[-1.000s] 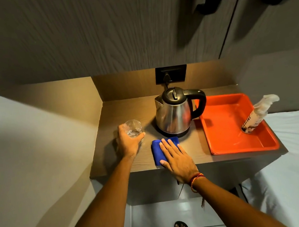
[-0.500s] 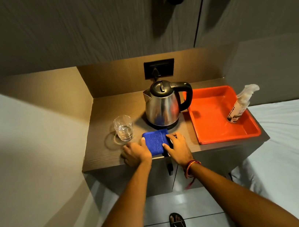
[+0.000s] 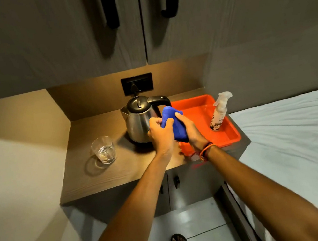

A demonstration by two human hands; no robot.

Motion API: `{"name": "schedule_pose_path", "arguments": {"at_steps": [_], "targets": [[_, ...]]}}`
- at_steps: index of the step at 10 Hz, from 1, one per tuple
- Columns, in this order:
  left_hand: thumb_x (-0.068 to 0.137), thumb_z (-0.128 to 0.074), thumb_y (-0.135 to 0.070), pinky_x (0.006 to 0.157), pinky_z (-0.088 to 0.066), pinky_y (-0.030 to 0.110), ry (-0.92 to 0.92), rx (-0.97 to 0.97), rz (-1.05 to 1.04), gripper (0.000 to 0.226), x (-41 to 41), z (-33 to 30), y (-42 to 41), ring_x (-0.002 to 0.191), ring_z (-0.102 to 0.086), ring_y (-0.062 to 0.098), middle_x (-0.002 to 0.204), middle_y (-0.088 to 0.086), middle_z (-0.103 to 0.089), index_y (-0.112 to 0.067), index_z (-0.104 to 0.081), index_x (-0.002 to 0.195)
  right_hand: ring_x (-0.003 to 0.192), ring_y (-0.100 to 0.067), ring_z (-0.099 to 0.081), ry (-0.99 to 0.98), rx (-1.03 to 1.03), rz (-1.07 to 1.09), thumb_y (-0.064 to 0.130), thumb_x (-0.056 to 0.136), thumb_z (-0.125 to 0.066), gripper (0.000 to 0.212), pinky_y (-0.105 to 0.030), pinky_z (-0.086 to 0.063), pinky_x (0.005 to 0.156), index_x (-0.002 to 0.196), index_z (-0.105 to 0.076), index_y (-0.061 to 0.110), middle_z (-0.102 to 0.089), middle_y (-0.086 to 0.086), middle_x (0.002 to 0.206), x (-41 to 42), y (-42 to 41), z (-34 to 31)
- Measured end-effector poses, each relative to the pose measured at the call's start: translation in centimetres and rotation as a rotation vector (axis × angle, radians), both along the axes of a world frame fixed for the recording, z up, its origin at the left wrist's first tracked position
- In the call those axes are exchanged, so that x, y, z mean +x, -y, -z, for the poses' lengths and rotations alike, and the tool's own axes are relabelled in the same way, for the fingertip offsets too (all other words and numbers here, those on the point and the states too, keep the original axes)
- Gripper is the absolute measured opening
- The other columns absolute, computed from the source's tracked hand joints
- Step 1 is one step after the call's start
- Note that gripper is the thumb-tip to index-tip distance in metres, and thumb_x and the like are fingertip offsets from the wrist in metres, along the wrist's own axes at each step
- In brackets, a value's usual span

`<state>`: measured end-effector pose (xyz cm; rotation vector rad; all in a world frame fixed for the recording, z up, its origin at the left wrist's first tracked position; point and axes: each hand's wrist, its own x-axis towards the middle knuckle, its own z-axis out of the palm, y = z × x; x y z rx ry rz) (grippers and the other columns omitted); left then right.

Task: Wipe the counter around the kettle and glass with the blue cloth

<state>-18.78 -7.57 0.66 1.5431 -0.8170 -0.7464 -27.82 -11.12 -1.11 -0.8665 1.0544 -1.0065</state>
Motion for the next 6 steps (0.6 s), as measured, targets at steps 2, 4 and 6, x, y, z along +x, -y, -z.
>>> {"name": "schedule_pose_path", "arguments": {"at_steps": [2,4,6], "targets": [[0.081,-0.074,-0.025,0.062,-0.048,0.035,0.115,0.261,0.074,0.022,-3.7,2.8,2.8,0.076,-0.059,0.025,0.080,0.005,-0.062,-0.009,-0.061,0.073,0.104,-0.023,-0.058,-0.508,-0.085,0.050,0.010,0.089,-0.071,0.039,-0.038,-0.052,0.090,0.126,-0.059,0.003,-0.062,-0.010,0.116,-7.9,3.1,1.2],[0.082,-0.074,-0.048,0.096,-0.046,0.044,0.740,0.538,0.199,0.043,-5.3,6.6,3.5,0.122,-0.048,0.030,0.127,0.009,-0.049,-0.009,-0.072,0.098,0.118,-0.026,-0.059,-0.989,-0.187,-0.111,0.002,0.079,-0.075,0.048,-0.035,-0.047,0.103,0.125,-0.064,0.003,-0.066,-0.014,0.127,-9.5,3.3,4.7],[0.079,-0.078,-0.042,0.090,-0.047,0.040,1.075,0.401,0.213,0.053,-5.3,7.1,3.3,0.115,-0.049,0.027,0.125,0.007,-0.048,-0.014,-0.054,0.117,0.125,-0.035,-0.050,-1.364,-0.284,-0.279,0.019,0.086,-0.065,0.049,-0.044,-0.048,0.101,0.134,-0.054,0.013,-0.050,-0.014,0.134,-8.7,3.6,5.5]]}}
